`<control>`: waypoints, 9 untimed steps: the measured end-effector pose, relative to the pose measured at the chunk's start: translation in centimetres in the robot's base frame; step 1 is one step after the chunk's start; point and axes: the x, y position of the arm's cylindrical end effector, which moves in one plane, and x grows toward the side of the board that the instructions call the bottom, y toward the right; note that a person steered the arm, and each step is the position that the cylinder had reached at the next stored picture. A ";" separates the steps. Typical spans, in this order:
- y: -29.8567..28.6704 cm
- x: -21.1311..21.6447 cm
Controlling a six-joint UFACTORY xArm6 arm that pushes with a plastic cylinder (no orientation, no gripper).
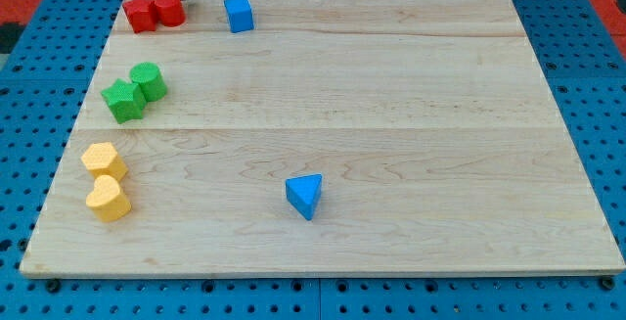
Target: Move your arm to the bottom left of the red star
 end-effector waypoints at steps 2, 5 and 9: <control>-1.4 0.0; -7.7 -0.1; -11.3 0.7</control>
